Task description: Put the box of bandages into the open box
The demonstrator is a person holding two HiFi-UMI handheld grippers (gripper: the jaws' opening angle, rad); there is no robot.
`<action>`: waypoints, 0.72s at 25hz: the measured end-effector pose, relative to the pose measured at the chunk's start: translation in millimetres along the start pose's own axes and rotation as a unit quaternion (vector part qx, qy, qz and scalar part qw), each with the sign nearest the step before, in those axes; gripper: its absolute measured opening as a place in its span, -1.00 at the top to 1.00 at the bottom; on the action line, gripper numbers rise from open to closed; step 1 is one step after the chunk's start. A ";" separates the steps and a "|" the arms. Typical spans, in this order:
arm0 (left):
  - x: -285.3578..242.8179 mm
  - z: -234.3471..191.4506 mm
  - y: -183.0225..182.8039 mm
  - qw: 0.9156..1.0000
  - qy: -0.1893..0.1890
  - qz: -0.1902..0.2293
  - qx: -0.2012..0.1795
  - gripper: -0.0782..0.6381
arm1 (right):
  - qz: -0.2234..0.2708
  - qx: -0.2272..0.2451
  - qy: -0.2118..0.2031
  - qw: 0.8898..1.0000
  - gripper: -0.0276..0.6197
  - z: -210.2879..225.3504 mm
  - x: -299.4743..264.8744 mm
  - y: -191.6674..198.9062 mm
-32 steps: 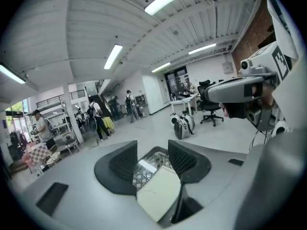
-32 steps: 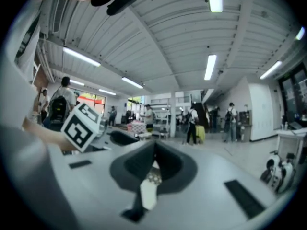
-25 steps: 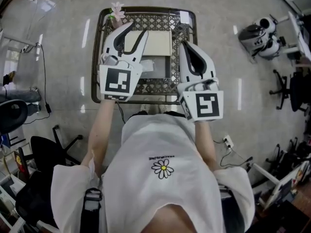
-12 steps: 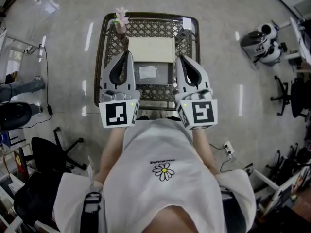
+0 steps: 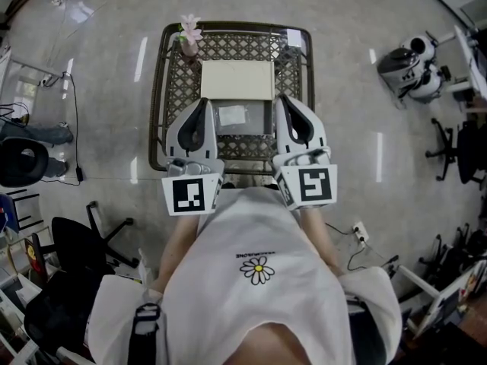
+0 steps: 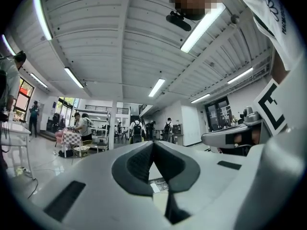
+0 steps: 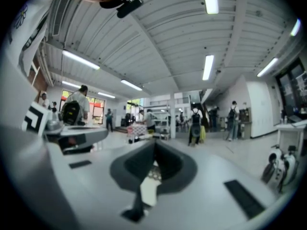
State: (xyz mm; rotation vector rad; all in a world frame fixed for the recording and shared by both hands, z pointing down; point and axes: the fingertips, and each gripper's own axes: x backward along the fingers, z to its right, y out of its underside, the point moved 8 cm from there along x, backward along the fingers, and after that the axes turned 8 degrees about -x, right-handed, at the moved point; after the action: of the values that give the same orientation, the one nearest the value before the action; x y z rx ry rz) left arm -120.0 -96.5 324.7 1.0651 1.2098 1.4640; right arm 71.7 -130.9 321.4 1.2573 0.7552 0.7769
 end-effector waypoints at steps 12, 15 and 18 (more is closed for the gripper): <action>-0.5 -7.8 -0.3 1.000 -0.012 0.002 -0.010 0.72 | -0.013 -0.013 0.009 1.000 0.82 5.2 0.0 5.6; 0.7 -6.8 -1.5 1.000 -0.013 0.002 -0.010 0.72 | -0.015 -0.011 0.009 1.000 0.82 4.5 1.4 6.4; 1.5 -6.2 -3.5 1.000 -0.014 0.004 -0.009 0.72 | -0.018 -0.009 0.007 1.000 0.82 4.4 2.5 7.0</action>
State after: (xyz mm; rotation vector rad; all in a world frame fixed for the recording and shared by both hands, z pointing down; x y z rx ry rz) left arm -125.8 -95.8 320.5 1.0768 1.1715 1.4595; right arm 76.1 -130.1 328.8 1.2193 0.7794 0.7626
